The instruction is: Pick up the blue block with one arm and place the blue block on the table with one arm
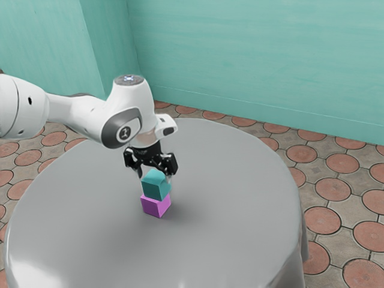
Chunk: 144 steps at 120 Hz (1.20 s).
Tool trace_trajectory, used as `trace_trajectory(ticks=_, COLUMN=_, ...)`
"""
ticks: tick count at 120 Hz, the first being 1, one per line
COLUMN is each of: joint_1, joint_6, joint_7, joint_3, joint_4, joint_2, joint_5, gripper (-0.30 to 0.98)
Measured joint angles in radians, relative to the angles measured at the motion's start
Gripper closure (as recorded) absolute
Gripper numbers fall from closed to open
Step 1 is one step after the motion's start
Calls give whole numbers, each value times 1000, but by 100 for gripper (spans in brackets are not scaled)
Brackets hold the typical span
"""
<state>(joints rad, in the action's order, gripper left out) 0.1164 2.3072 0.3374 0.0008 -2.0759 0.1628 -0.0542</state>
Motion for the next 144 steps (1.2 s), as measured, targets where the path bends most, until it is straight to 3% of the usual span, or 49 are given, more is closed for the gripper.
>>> trace_trajectory(ticks=131, joint_1=-24, joint_6=56, joint_7=-56, joint_3=2, joint_4=28, joint_2=85, joint_5=38, gripper=0)
trace_trajectory(ticks=144, joint_1=-26, joint_6=55, joint_7=-60, joint_3=2, joint_4=27, joint_2=83, joint_5=45, gripper=8)
